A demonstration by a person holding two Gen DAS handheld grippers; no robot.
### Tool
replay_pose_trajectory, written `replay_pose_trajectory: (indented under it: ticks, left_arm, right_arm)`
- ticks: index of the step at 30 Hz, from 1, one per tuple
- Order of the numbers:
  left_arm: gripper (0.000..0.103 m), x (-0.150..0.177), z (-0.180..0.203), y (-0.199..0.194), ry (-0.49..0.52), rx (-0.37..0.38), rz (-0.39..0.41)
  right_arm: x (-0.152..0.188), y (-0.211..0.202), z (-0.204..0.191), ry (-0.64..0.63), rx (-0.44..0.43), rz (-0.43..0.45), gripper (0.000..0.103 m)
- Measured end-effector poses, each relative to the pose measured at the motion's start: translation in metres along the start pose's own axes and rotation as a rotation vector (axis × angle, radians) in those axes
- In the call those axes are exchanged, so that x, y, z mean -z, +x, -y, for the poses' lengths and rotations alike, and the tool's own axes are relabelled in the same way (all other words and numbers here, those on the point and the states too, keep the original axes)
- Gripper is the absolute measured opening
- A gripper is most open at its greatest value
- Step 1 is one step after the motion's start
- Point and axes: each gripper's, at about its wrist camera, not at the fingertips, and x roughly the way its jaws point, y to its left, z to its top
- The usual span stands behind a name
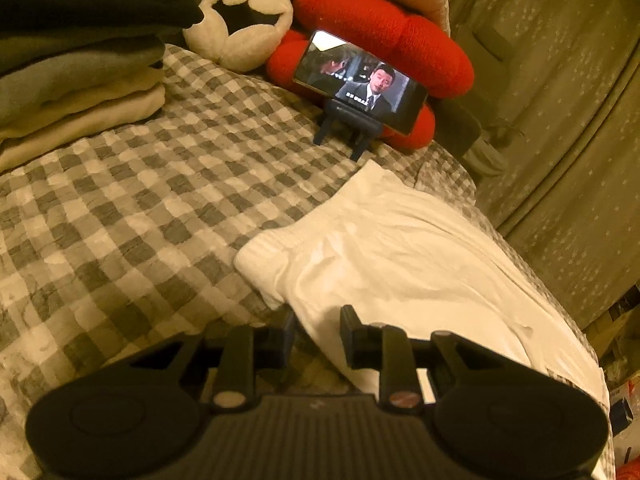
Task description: Fold clothes
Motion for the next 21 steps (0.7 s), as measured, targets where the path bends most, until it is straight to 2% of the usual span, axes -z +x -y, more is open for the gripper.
replay_pose_trajectory:
  ticks: [4,7,11,17,19,21]
  left_arm:
    - [0.018,-0.001,-0.002,0.003,-0.004,0.004,0.012]
    - [0.012,-0.002,-0.002,0.005,-0.005,0.0,0.014]
    - [0.006,-0.003,-0.004,0.007,-0.007,-0.002,0.014]
    - [0.003,-0.004,-0.004,0.007,-0.009,0.002,0.013]
    - [0.003,-0.005,-0.004,0.009,-0.009,0.003,0.015]
    - [0.003,-0.005,-0.002,0.011,-0.009,0.002,0.018]
  right_arm:
    - [-0.002,0.002,0.005,0.102,-0.065,0.005,0.043]
    - [-0.003,0.008,0.002,0.131,-0.075,0.005,0.043]
    - [-0.001,0.013,-0.001,0.151,-0.065,-0.006,0.03]
    - [-0.006,0.01,-0.009,0.157,-0.102,-0.007,0.028]
    - [-0.008,0.014,-0.011,0.163,-0.112,-0.024,0.022]
    - [-0.008,0.021,-0.012,0.166,-0.092,-0.032,0.012]
